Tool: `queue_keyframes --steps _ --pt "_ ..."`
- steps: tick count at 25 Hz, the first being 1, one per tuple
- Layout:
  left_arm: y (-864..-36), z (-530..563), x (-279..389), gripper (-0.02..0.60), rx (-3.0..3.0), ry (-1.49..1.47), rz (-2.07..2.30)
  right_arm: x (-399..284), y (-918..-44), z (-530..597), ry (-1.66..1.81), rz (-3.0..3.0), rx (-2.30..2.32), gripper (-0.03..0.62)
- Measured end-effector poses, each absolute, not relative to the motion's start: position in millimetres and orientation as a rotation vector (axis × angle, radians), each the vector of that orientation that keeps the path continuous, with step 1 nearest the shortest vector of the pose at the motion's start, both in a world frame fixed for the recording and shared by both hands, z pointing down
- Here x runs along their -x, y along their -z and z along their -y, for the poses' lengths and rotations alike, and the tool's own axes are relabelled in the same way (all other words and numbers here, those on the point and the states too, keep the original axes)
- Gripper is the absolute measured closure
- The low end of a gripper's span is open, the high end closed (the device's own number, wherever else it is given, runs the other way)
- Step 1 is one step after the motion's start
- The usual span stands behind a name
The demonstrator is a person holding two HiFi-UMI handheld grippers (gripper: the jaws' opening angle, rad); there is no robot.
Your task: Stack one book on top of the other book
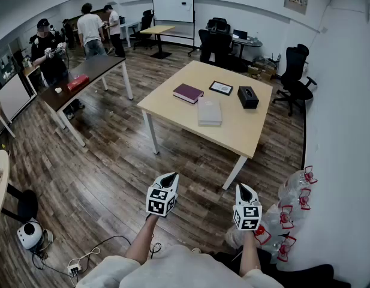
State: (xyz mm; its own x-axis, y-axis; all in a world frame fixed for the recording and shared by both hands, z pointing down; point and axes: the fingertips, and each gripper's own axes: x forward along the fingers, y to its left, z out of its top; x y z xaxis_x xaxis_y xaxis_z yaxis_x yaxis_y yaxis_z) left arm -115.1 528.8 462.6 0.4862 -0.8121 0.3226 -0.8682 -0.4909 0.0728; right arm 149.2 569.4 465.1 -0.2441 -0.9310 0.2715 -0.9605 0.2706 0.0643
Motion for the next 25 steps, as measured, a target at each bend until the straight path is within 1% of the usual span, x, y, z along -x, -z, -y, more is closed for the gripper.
queue_keyframes --steps 13,14,15,16,17,18,19,20,22,25 --pt "-455 -521 116 0.571 -2.533 -0.327 1.477 -142 -461 -561 -0.171 2.34 -1.725 0.591" --pt "-455 -521 113 0.539 -2.551 -0.317 1.454 -141 -461 -560 -0.18 2.36 -1.716 0.589" --pt "-456 -521 108 0.428 -2.566 -0.304 1.412 -138 -461 -559 -0.191 2.386 -1.694 0.588" --pt "-457 -521 104 0.269 -2.573 -0.289 1.369 -133 -463 -558 -0.202 2.419 -1.66 0.482" --pt "-458 -522 101 0.248 -2.574 -0.278 1.339 -128 -464 -558 -0.207 2.451 -1.626 0.272" --pt "-459 -522 100 0.225 -2.573 -0.274 1.325 -125 -464 -557 -0.202 2.472 -1.601 0.181" --pt "-459 -522 100 0.218 -2.572 -0.276 1.322 -123 -463 -557 -0.189 2.479 -1.588 0.133" --pt "-458 -522 101 0.212 -2.573 -0.279 1.325 -123 -462 -557 -0.173 2.475 -1.586 0.116" --pt "-457 -521 101 0.209 -2.574 -0.278 1.336 -126 -459 -556 -0.148 2.461 -1.599 0.096" --pt "-456 -520 99 0.204 -2.574 -0.272 1.35 -131 -457 -554 -0.121 2.447 -1.617 0.094"
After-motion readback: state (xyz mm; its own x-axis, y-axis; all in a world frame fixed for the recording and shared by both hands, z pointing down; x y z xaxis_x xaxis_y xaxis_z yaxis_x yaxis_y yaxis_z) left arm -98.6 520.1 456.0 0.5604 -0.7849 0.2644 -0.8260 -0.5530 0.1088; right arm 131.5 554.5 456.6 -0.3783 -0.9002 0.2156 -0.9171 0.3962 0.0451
